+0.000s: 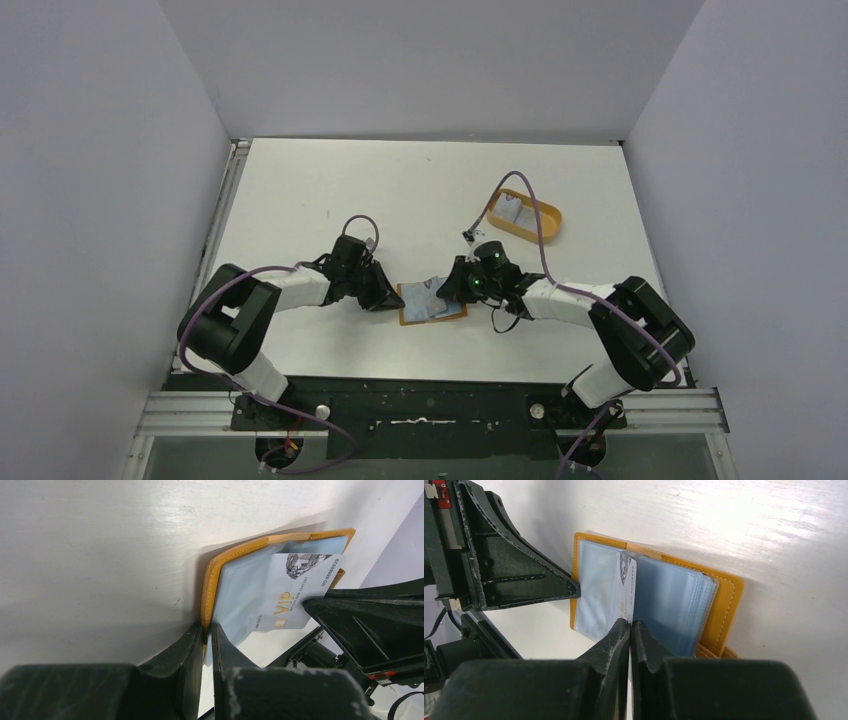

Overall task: Put the credit cards into the card holder
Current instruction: Insert the credit card into the card holder.

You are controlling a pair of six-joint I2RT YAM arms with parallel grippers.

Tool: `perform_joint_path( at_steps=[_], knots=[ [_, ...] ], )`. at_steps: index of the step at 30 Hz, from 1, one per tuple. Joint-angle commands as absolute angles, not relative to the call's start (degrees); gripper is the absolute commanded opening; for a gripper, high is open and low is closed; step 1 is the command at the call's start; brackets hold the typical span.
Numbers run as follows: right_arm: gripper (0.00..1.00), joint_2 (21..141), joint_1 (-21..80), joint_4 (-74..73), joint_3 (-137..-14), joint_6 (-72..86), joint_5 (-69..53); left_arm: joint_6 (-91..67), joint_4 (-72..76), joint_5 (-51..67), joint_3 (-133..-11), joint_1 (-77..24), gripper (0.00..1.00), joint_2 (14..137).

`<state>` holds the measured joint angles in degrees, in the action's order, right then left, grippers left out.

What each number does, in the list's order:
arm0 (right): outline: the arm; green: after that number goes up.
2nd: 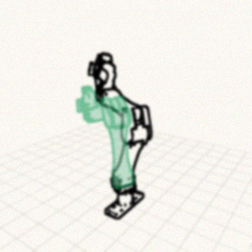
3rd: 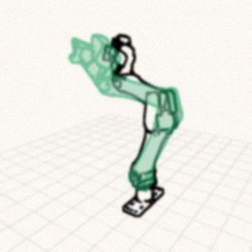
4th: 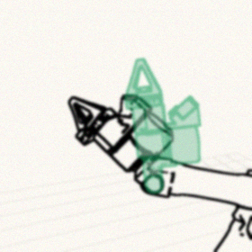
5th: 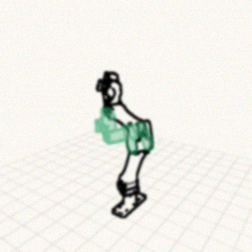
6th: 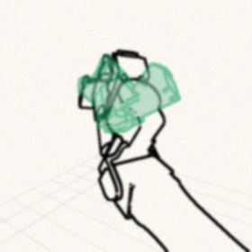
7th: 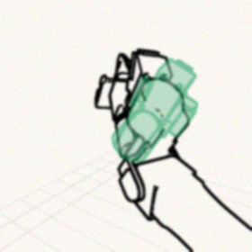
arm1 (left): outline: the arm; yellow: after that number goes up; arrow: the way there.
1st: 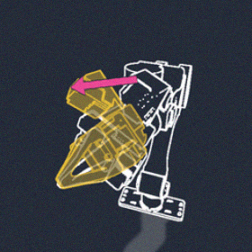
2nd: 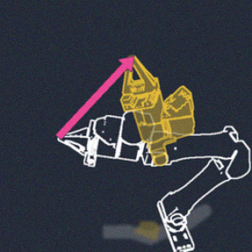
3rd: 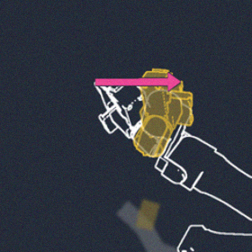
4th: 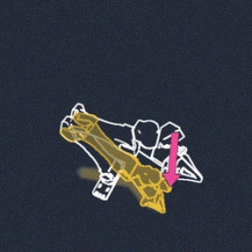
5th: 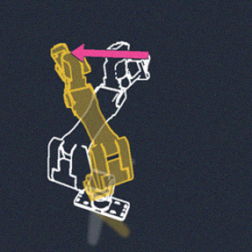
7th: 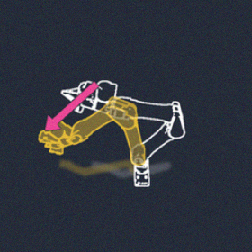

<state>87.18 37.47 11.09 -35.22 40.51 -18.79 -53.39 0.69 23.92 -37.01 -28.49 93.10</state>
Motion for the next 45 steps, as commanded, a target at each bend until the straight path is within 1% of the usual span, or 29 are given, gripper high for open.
perform_joint_path(
  at_steps=[1, 7, 14, 24, 31, 32, 34, 37, 40, 42, 45],
  knots=[
    [0.00, 88.99, 37.94, 14.36, -33.95, 42.12, -18.66, -51.13, -4.14, 17.18, -35.42, -29.53, 0.00, 96.27],
    [0.00, 90.74, 38.30, 17.74, -32.51, 45.42, -18.62, -52.13, -2.80, 17.82, -34.82, -29.79, 0.00, 96.40],
    [0.00, 92.05, 39.25, 21.98, -29.96, 49.60, -15.92, -53.80, -1.16, 18.61, -33.72, -30.01, 0.00, 95.98],
    [0.00, 94.50, 41.53, 21.57, -32.02, 49.55, -16.17, -54.93, 1.20, 19.31, -33.49, -30.50, 0.00, 96.05],
    [0.00, 92.75, 42.28, 18.65, -33.08, 48.42, -15.58, -55.02, 0.76, 19.60, -33.75, -30.42, 0.00, 95.26],
    [0.01, 92.45, 42.28, 17.83, -33.25, 48.18, -15.48, -55.01, 0.60, 19.60, -33.75, -30.41, 0.02, 95.00],
    [0.11, 91.93, 42.24, 16.57, -33.63, 47.83, -15.55, -54.87, 0.30, 19.77, -33.82, -30.34, 0.08, 94.52],
    [0.28, 91.46, 42.19, 15.79, -33.84, 47.65, -15.56, -54.63, 0.09, 20.19, -33.84, -30.09, 0.18, 93.61],
    [0.40, 91.00, 42.19, 15.25, -34.07, 47.63, -15.43, -54.36, 0.09, 20.92, -33.79, -29.82, 0.26, 92.67],
    [0.44, 90.81, 42.24, 14.75, -34.26, 47.50, -15.41, -54.07, 0.09, 21.11, -33.74, -29.80, 0.31, 91.78],
    [0.46, 90.65, 42.19, 14.13, -34.70, 47.46, -15.38, -53.79, 0.09, 20.48, -33.47, -29.79, 0.39, 89.96]
  ],
)
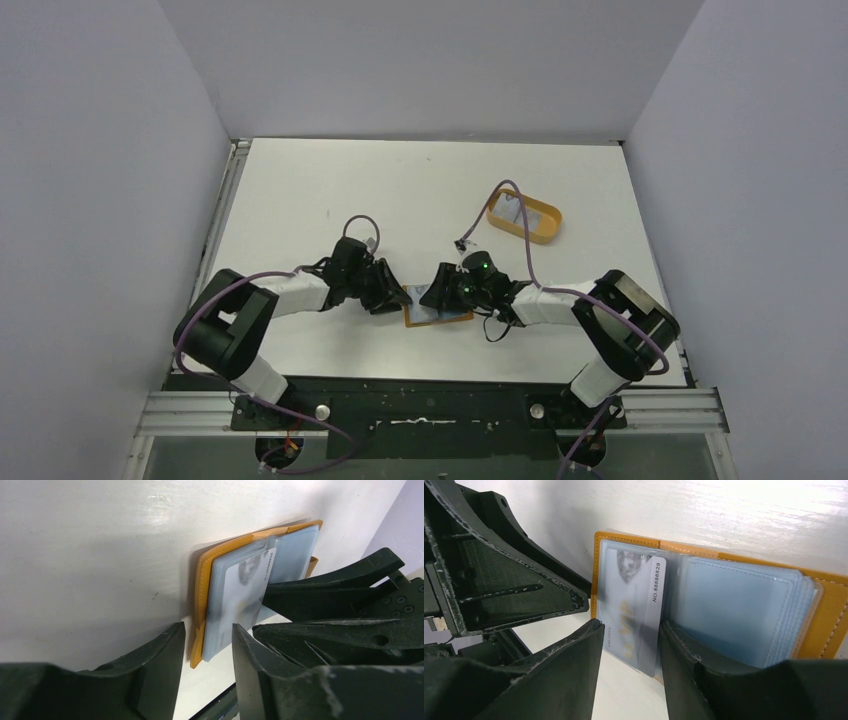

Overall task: Put the credit cards into the card holder
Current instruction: Insert the credit card into the card holder.

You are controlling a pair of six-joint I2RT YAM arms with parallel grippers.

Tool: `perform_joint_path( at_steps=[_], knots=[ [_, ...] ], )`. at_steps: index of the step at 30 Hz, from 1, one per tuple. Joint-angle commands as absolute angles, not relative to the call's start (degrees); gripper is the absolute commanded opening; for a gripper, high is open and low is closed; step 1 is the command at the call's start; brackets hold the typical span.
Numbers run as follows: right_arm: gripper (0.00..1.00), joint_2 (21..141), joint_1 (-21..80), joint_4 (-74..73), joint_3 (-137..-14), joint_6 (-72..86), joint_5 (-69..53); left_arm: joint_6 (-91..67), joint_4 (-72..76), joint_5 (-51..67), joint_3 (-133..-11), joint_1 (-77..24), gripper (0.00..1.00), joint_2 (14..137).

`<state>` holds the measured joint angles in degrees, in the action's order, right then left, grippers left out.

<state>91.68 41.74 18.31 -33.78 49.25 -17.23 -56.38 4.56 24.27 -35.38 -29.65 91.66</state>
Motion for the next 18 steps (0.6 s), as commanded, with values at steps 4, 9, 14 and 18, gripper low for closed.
perform_joint_path(
  at_steps=[4, 9, 14, 18],
  knots=[
    [0.46, 90.79, 42.19, 13.56, -35.27, 47.29, -15.53, -53.87, 0.09, 19.24, -32.88, -29.58, 0.41, 88.62],
    [0.46, 91.01, 42.51, 12.14, -36.39, 46.49, -15.90, -54.29, 1.13, 19.85, -33.11, -29.53, 0.26, 90.83],
    [0.46, 91.54, 43.36, 10.21, -37.96, 45.27, -16.00, -55.35, 4.34, 21.51, -33.30, -29.62, 0.08, 93.43],
    [0.46, 92.23, 44.49, 8.54, -39.91, 44.13, -15.98, -55.37, 5.10, 22.09, -33.57, -29.73, 0.03, 93.71]
  ],
)
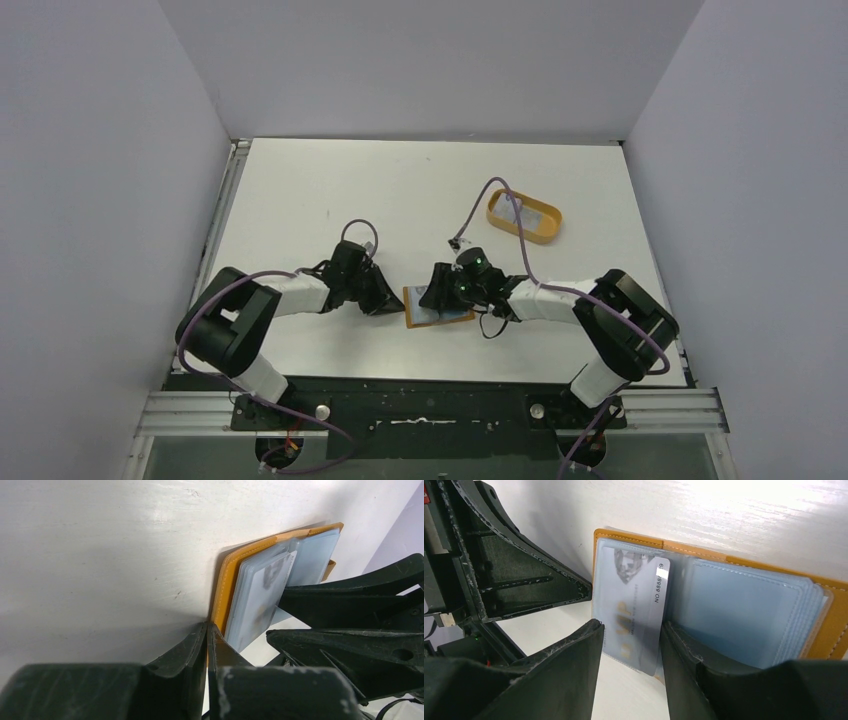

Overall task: Put the credit cards into the card holder
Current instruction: Insert the credit card into the card holder.

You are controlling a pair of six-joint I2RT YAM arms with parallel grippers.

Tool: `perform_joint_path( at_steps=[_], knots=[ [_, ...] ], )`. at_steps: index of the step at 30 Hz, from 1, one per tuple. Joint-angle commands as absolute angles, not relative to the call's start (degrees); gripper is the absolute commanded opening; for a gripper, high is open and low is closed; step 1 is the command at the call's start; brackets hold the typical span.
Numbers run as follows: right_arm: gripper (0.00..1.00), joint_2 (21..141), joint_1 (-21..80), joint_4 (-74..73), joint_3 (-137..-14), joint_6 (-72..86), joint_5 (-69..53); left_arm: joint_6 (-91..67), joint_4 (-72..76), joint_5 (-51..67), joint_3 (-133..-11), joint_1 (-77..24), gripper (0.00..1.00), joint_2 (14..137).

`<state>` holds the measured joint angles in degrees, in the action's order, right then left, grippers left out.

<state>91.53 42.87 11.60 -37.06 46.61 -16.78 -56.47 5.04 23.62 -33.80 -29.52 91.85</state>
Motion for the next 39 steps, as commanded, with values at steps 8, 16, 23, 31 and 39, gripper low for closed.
perform_joint_path(
  at_steps=[8, 16, 23, 31, 39],
  knots=[
    [0.47, 93.08, 46.57, 3.40, -43.65, 42.14, -13.94, -55.50, 6.53, 23.17, -33.60, -29.96, 0.00, 94.24],
    [0.46, 93.02, 47.88, -1.31, -47.13, 43.37, -12.22, -56.58, 9.82, 24.72, -33.66, -30.73, 0.00, 95.37],
    [0.47, 92.68, 48.13, -2.29, -48.63, 45.56, -12.48, -57.04, 11.05, 25.05, -33.72, -31.29, 0.00, 95.85],
    [0.85, 88.87, 48.18, -9.35, -50.19, 43.47, -7.90, -56.84, 9.63, 23.35, -32.56, -30.82, 0.00, 93.13],
    [1.00, 83.07, 48.09, -20.14, -52.92, 39.16, -0.85, -54.87, 3.62, 19.99, -32.61, -30.08, 0.21, 88.06]
  ],
)
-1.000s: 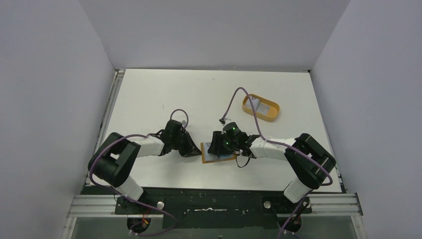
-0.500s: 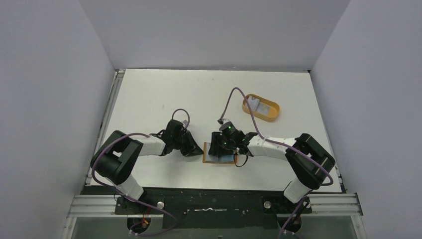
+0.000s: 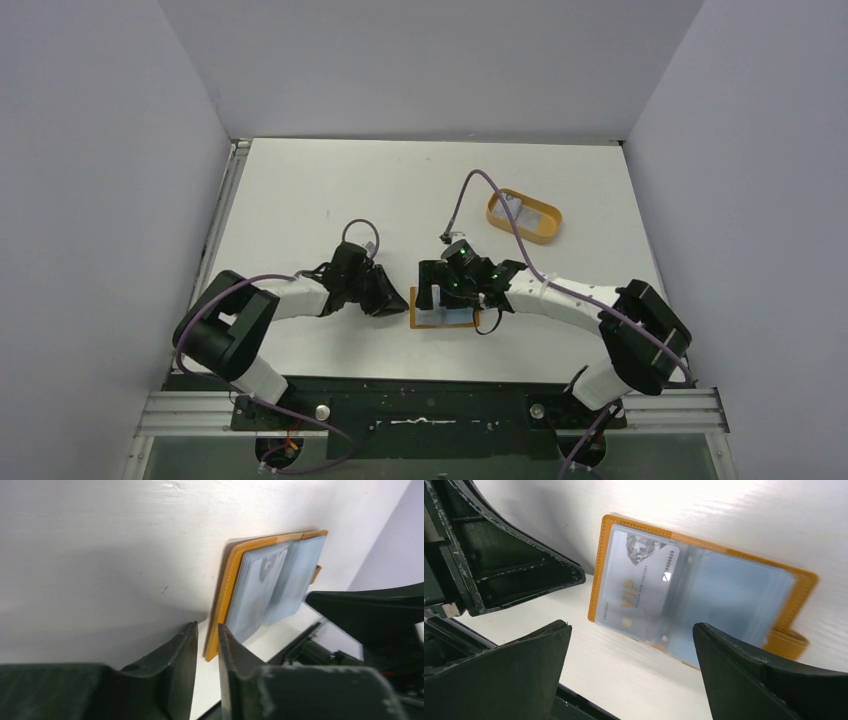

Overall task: Put the credit cards into the card holder
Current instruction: Insert the credit card into the card holder, then pick up the credit card from the storage box.

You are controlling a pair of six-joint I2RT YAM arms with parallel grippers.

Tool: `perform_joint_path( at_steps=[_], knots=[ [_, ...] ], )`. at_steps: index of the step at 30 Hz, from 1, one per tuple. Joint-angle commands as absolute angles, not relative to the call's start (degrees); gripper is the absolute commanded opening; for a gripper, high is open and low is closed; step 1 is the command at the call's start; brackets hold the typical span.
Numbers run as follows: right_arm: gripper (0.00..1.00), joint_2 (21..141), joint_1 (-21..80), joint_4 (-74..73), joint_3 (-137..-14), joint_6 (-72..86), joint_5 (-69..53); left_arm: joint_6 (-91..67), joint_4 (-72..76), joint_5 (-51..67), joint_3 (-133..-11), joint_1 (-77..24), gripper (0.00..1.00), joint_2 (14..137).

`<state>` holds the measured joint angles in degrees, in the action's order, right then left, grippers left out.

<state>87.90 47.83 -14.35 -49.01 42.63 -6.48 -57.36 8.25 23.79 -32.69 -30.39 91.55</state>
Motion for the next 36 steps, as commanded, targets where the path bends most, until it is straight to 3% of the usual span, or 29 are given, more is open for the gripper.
perform_joint_path(
  at_steps=[1, 7, 16, 18, 24, 31, 36],
  knots=[
    [1.00, 82.61, 48.00, -21.47, -53.58, 38.19, -0.54, -54.58, 2.57, 19.51, -32.79, -30.00, 0.25, 87.32],
    [1.00, 80.38, 47.90, -28.16, -56.98, 34.22, 3.15, -52.52, -5.97, 15.13, -34.44, -29.83, 0.50, 82.20],
    [1.00, 78.82, 47.75, -29.89, -57.19, 33.12, 4.68, -49.74, -12.44, 11.19, -36.56, -29.79, 0.67, 76.11],
    [1.00, 78.06, 47.50, -29.86, -56.65, 33.94, 6.30, -49.02, -13.90, 10.25, -36.71, -29.79, 0.76, 74.80],
    [0.97, 71.15, 43.00, -26.89, -50.40, 38.60, 10.95, -46.60, -15.23, 8.18, -38.20, -31.42, 0.73, 71.18],
    [0.83, 64.65, 22.90, -16.80, -41.61, 41.20, 3.26, -44.53, -14.77, 6.79, -42.14, -36.00, 0.65, 72.36],
    [0.77, 66.38, 15.72, -10.20, -42.36, 44.12, 12.43, -44.17, -14.64, 4.75, -40.79, -35.67, 0.65, 70.18]
  ],
)
